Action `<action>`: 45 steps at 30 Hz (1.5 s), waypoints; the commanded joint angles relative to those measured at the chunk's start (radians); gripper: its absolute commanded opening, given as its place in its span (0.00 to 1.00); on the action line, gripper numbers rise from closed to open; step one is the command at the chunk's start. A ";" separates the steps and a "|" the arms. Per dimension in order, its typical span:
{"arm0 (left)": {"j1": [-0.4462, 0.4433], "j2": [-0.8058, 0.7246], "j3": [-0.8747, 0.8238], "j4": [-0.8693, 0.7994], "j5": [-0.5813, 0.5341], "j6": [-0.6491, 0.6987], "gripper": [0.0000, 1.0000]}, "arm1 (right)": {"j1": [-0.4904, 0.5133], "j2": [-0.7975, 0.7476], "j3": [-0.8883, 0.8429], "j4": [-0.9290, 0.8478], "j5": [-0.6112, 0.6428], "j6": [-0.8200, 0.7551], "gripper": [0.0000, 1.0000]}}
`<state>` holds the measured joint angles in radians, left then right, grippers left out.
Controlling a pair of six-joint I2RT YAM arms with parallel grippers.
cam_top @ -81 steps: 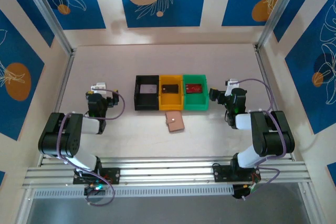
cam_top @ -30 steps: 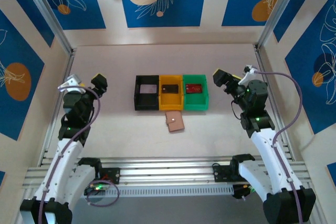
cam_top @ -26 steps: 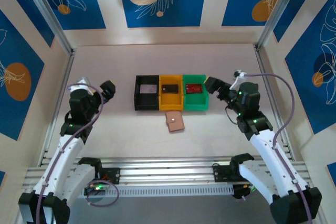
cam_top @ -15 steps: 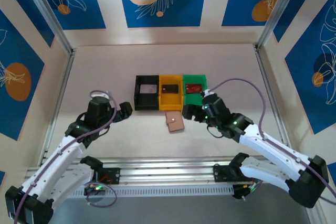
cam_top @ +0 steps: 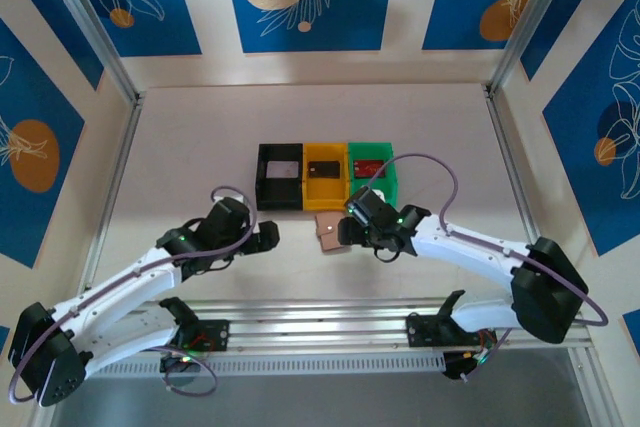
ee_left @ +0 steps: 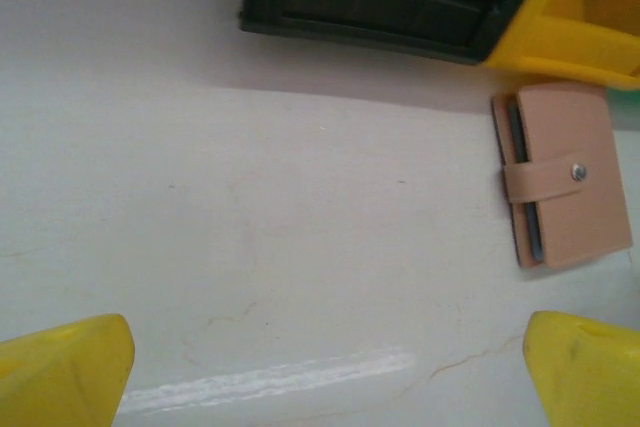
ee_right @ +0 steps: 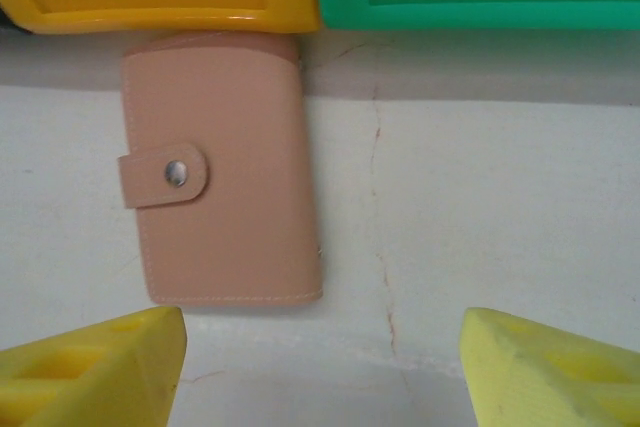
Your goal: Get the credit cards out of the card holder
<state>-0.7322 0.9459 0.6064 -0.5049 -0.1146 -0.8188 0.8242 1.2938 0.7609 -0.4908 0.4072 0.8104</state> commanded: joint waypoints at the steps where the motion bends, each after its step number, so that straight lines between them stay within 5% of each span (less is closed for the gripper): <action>1: -0.040 0.040 -0.010 0.043 0.001 -0.040 1.00 | -0.016 0.049 0.026 0.020 -0.056 0.007 0.71; 23: -0.103 0.061 -0.066 0.115 0.021 -0.106 1.00 | 0.005 0.336 0.112 0.110 -0.181 -0.062 0.65; 36: -0.102 0.048 -0.057 0.076 -0.006 -0.120 1.00 | 0.068 0.256 0.157 0.001 -0.111 -0.060 0.61; 45: -0.103 0.230 0.090 0.050 0.026 -0.086 1.00 | 0.009 0.127 0.128 0.017 -0.170 -0.026 0.60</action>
<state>-0.8253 1.1259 0.6186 -0.4320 -0.1051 -0.9180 0.8501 1.4895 0.9005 -0.4648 0.2691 0.7620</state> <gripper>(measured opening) 0.996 0.600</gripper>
